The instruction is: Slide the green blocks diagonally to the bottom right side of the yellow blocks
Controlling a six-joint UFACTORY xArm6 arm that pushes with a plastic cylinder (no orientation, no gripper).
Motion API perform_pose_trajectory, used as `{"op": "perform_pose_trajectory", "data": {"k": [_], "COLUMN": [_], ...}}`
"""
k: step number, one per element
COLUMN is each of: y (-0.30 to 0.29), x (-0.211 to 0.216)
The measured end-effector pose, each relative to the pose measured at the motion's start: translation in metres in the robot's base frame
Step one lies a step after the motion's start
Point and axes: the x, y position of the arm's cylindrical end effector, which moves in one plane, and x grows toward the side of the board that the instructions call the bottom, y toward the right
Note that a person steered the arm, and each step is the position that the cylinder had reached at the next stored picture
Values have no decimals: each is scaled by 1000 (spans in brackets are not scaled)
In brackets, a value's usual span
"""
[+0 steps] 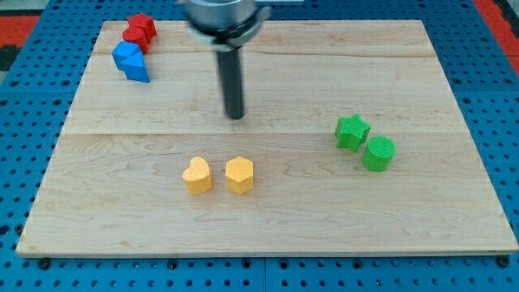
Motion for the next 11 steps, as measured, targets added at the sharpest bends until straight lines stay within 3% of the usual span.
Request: {"op": "perform_pose_trajectory", "data": {"k": [1,2,3,4,6,8,9,10,11], "y": [121,144,130,134,14,215,232,323,330], "x": [-20,52,122,143,155,131,121,102,86]}}
